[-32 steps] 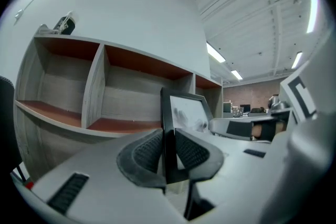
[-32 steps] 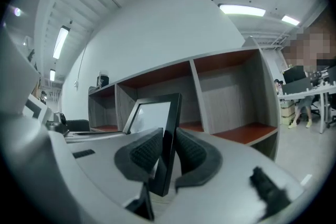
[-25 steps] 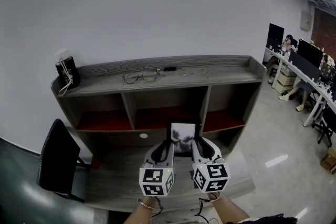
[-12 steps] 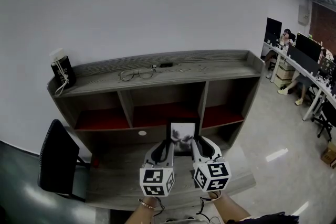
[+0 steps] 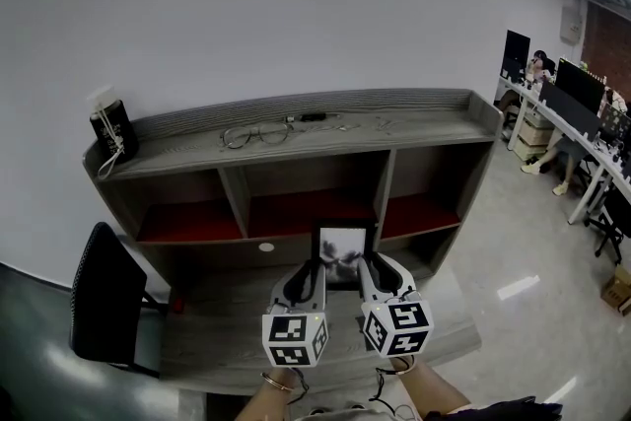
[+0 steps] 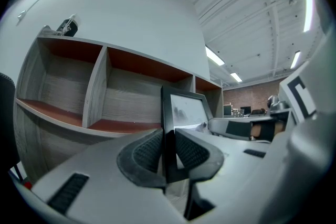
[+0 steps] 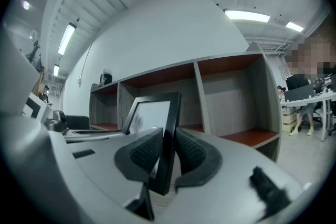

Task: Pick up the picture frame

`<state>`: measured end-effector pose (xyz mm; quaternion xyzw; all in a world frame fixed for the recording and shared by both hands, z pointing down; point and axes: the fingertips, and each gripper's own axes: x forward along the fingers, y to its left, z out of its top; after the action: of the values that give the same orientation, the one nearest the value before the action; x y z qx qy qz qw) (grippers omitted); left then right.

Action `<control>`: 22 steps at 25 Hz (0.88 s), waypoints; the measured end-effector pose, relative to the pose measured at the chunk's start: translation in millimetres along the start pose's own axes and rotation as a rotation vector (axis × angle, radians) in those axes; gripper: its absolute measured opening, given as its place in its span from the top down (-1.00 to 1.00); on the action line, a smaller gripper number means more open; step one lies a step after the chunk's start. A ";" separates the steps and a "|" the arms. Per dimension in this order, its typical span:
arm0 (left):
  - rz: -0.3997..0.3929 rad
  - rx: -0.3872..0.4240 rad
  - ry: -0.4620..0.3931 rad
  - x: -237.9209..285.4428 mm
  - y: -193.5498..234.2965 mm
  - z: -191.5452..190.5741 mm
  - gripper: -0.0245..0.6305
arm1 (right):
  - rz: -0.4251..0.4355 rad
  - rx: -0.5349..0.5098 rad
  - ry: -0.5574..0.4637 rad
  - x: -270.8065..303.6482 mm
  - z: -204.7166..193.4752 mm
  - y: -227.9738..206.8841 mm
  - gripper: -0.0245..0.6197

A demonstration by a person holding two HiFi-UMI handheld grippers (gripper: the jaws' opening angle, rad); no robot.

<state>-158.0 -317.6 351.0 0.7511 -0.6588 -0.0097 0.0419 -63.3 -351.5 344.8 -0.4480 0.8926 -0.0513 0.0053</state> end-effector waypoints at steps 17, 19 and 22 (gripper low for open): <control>-0.012 0.001 -0.001 16.5 1.4 -1.0 0.69 | -0.011 -0.001 -0.004 11.3 1.4 -9.9 0.65; -0.011 0.001 -0.001 17.0 2.1 -1.5 0.69 | -0.010 -0.002 -0.003 12.2 0.8 -9.7 0.65; -0.009 0.002 0.000 17.6 2.9 -1.4 0.69 | -0.008 -0.002 -0.002 13.1 0.9 -9.6 0.65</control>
<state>-158.4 -335.3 353.3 0.7539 -0.6556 -0.0091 0.0409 -63.5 -367.8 345.4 -0.4515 0.8908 -0.0502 0.0055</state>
